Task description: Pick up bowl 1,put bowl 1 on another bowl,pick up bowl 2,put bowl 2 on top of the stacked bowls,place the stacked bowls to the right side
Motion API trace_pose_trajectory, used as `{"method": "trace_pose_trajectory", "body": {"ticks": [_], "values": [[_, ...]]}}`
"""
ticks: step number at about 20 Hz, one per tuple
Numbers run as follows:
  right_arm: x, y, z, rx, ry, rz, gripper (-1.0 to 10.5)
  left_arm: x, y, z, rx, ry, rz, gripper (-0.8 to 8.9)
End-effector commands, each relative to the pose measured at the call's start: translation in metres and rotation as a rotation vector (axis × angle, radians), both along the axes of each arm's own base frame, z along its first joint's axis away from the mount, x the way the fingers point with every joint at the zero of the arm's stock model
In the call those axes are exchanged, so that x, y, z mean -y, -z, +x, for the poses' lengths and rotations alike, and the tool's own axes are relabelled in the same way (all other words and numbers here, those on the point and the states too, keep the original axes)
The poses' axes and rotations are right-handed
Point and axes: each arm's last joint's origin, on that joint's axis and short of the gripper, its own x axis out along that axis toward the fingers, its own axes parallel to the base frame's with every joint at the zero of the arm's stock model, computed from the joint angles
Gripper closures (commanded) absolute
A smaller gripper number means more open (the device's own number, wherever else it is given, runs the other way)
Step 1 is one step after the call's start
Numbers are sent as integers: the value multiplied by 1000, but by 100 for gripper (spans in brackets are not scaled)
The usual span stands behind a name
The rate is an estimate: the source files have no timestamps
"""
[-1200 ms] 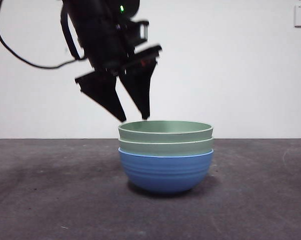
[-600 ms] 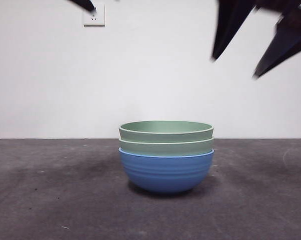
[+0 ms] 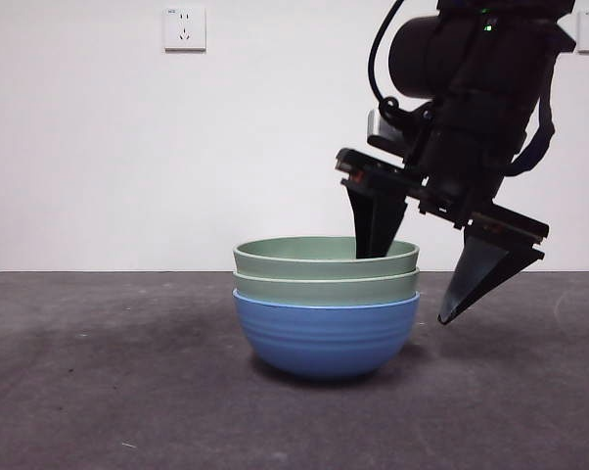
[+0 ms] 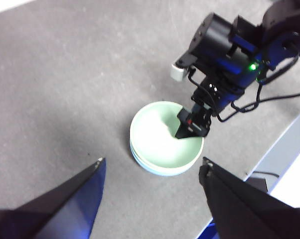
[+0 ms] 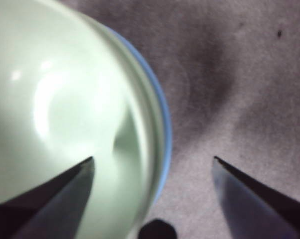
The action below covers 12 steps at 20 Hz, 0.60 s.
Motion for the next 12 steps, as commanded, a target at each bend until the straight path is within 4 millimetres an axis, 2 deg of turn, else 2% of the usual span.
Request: {"method": "trace_pose_trajectory", "body": {"ticks": [1, 7, 12], "values": [[-1, 7, 1, -19, 5, -6, 725, -1, 0, 0, 3, -3, 1, 496], [-3, 7, 1, -36, -8, 42, 944, -1, 0, 0, 2, -4, 2, 496], [-3, 6, 2, -28, -9, 47, 959, -1, 0, 0, 3, -4, 1, 496]]}}
